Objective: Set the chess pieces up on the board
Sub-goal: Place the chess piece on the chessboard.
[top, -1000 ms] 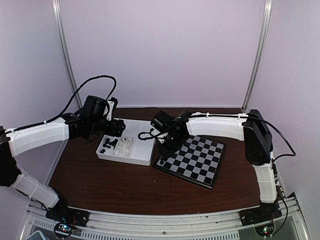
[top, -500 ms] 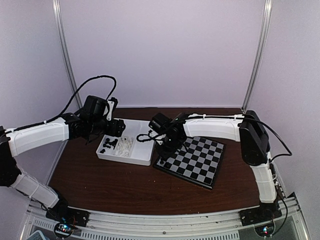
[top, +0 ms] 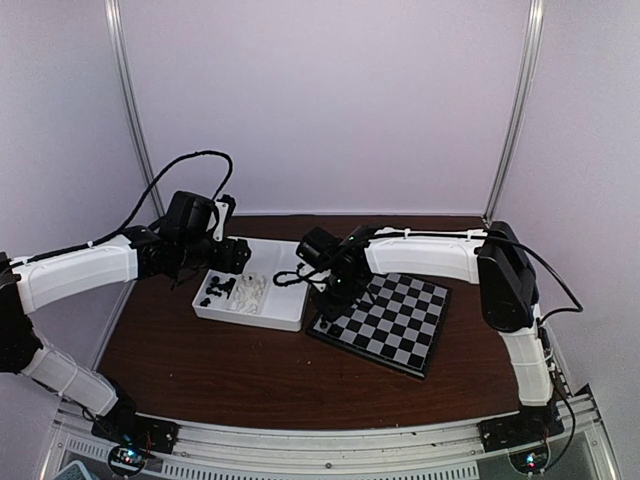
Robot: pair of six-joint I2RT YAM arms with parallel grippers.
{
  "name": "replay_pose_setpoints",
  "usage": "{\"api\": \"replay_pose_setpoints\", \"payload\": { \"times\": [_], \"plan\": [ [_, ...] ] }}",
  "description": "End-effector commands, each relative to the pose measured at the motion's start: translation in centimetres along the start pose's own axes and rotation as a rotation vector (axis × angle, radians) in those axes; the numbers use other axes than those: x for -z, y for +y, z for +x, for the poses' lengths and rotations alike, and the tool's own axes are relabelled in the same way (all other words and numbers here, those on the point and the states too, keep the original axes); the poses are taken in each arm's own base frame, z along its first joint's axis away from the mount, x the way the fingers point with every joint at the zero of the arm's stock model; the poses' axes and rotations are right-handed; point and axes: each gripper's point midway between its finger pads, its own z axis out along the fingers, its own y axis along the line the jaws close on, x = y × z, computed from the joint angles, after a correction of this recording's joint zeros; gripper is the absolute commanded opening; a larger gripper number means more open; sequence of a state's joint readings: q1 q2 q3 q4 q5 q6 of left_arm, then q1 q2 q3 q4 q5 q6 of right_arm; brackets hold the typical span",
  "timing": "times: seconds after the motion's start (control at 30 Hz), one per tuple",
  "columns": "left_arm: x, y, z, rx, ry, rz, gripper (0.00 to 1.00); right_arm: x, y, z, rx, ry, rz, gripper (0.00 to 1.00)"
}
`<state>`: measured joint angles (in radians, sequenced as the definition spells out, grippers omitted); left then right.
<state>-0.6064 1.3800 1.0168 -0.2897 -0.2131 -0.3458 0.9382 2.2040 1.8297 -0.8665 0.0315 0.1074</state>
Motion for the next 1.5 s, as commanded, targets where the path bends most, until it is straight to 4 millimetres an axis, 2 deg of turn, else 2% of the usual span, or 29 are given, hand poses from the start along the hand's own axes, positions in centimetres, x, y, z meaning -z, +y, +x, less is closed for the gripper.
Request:
{"api": "replay_pose_setpoints", "payload": {
  "times": [0.0, 0.4, 0.57, 1.13, 1.47],
  "plan": [
    [0.5, 0.3, -0.7, 0.0, -0.031, 0.003, 0.81, 0.5, 0.0, -0.5, 0.013, -0.009, 0.023, 0.07],
    [0.9, 0.4, -0.8, 0.001, -0.037, 0.0, 0.81, 0.8, 0.1, -1.1, 0.013, -0.029, 0.02, 0.12],
    [1.0, 0.5, -0.5, -0.001, -0.03, -0.004, 0.81, 1.0, 0.1, -1.3, 0.01, -0.038, 0.02, 0.17],
    [1.4, 0.6, -0.2, 0.002, -0.031, -0.002, 0.81, 0.4, -0.1, -0.2, 0.007, -0.009, 0.038, 0.17],
    [1.4, 0.6, 0.0, -0.004, -0.024, 0.0, 0.81, 0.2, 0.0, -0.3, 0.007, -0.013, 0.032, 0.09]
  ]
}}
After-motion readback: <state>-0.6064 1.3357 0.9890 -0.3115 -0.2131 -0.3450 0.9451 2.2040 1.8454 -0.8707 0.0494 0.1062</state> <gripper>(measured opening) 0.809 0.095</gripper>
